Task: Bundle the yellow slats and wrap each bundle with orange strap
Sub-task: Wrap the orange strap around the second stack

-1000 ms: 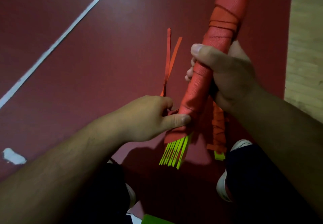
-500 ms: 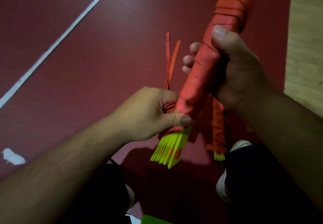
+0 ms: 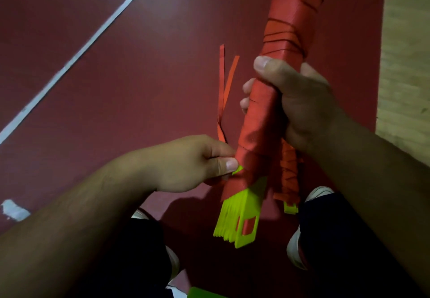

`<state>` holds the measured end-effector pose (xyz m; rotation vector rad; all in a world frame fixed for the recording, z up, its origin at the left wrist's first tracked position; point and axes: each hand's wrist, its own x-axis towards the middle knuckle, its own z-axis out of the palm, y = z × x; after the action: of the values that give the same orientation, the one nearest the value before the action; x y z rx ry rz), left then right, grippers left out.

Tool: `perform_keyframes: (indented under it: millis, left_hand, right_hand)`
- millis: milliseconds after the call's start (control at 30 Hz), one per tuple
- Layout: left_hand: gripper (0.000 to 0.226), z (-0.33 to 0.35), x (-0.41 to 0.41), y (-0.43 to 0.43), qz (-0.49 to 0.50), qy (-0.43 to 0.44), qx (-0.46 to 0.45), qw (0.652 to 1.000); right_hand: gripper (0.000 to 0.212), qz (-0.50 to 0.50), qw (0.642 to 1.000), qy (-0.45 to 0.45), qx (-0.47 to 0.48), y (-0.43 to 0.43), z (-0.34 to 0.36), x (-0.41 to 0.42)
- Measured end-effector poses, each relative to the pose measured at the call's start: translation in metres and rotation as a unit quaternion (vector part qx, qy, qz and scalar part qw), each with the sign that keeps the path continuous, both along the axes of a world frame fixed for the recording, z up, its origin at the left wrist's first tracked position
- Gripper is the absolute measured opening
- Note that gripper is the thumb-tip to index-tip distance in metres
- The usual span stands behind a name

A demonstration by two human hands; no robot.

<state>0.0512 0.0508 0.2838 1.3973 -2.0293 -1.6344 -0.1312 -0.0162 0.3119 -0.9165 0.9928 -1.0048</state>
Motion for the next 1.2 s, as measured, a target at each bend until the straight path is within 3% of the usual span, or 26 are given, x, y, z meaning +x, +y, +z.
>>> perform_keyframes:
  millis: [167,367,533,667,800,933,1067,1200]
  left_hand:
    - [0.015,-0.002,-0.002,0.0,0.034,-0.019,-0.021,0.999]
    - [0.011,0.004,-0.01,0.0,0.1,0.067,0.072,0.99]
    - [0.049,0.002,-0.006,-0.004,0.046,-0.028,-0.061,0.997]
    - [0.038,0.0,-0.005,-0.005,0.061,-0.058,-0.134,0.987]
    - [0.035,0.004,-0.006,-0.006,0.08,-0.006,-0.123,0.989]
    - [0.044,0.014,-0.003,-0.005,0.062,0.126,-0.043,0.989]
    - [0.051,0.014,-0.013,-0.001,0.032,0.199,0.026,0.979]
    - [0.023,0.017,-0.015,0.0,0.045,0.127,0.008,0.991]
  right_hand:
    - [0.025,-0.015,0.999,0.023,-0.019,0.0,-0.003,0.002]
    - [0.031,-0.02,0.998,0.016,-0.051,-0.001,-0.001,0.003]
    - [0.042,-0.019,0.999,0.002,-0.035,0.001,-0.003,0.003]
    - [0.036,-0.022,0.999,-0.027,-0.02,-0.001,-0.005,0.002]
    - [0.027,0.038,0.996,-0.086,-0.01,-0.005,-0.003,-0.003]
    - [0.063,0.187,0.957,-0.221,0.037,-0.011,-0.001,-0.014]
    - [0.04,0.188,0.957,-0.215,0.046,-0.006,-0.001,-0.011]
    - [0.025,0.132,0.976,-0.165,0.056,-0.007,0.001,-0.008]
